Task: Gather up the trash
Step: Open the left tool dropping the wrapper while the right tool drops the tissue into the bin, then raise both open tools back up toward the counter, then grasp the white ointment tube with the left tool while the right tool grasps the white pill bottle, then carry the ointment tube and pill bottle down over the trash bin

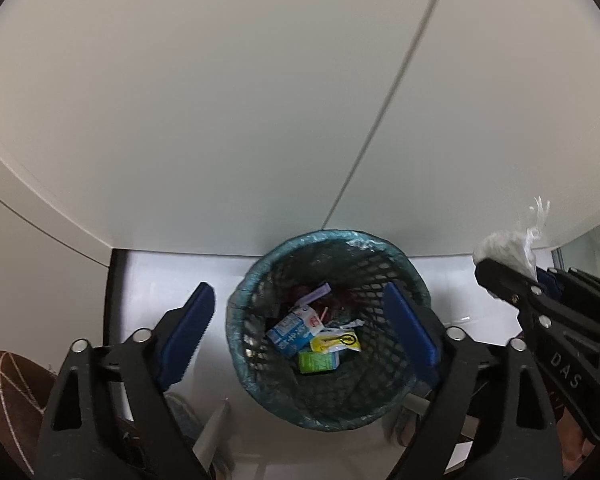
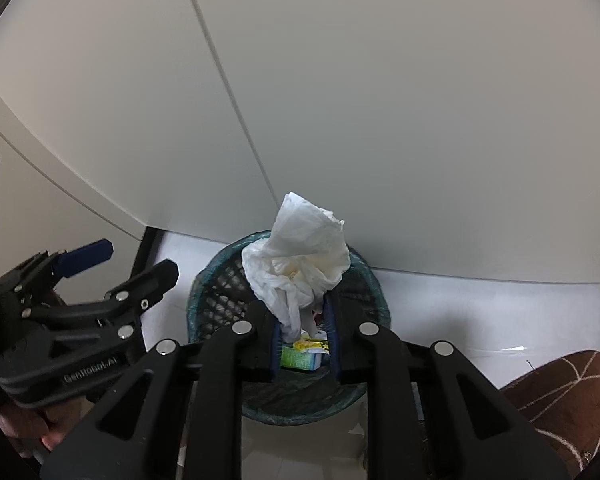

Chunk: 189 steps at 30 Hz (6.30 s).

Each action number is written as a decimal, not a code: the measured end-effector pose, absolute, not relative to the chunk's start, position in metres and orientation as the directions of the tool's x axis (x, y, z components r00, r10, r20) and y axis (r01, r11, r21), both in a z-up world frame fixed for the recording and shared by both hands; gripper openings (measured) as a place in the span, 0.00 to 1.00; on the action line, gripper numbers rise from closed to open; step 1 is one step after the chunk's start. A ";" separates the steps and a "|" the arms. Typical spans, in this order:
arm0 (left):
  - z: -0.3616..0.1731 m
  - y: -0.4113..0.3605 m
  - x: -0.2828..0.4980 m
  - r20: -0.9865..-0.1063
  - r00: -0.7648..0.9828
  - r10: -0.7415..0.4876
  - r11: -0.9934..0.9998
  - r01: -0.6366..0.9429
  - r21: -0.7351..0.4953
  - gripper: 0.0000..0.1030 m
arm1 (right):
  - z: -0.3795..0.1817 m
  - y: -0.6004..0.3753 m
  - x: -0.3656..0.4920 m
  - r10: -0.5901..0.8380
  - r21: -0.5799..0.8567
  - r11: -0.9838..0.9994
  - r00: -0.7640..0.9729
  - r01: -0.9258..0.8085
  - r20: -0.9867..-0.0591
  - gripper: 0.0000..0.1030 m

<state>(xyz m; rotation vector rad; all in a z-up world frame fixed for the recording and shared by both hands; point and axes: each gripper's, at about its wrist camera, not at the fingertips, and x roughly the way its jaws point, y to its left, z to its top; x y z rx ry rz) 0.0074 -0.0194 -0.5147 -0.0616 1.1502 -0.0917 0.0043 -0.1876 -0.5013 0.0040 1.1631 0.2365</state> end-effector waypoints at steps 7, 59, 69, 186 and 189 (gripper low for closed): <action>-0.516 -0.002 0.011 -0.913 0.401 -0.068 0.997 -0.012 -0.079 0.92 | -0.498 -0.187 0.003 0.211 0.136 0.966 0.372 -0.218 -0.904 0.35; -0.159 -0.039 -0.060 -0.670 0.733 -0.114 0.993 0.102 -0.057 0.94 | -0.130 -0.273 -0.064 0.077 -0.040 0.992 0.835 -0.117 -0.544 0.93; -0.071 -0.064 -0.008 -0.630 0.768 -0.113 0.991 0.131 -0.018 0.94 | -0.055 -0.291 -0.009 0.034 -0.082 0.992 0.842 -0.092 -0.538 0.93; -0.040 -0.054 0.050 -0.703 0.701 -0.118 0.993 0.087 -0.081 0.20 | -0.037 -0.271 0.056 0.150 0.114 0.988 0.766 -0.100 -0.625 0.49; -0.045 -0.046 0.024 -0.693 0.709 -0.132 0.991 0.094 -0.094 0.20 | -0.043 -0.263 0.026 0.174 0.133 0.984 0.773 -0.117 -0.609 0.49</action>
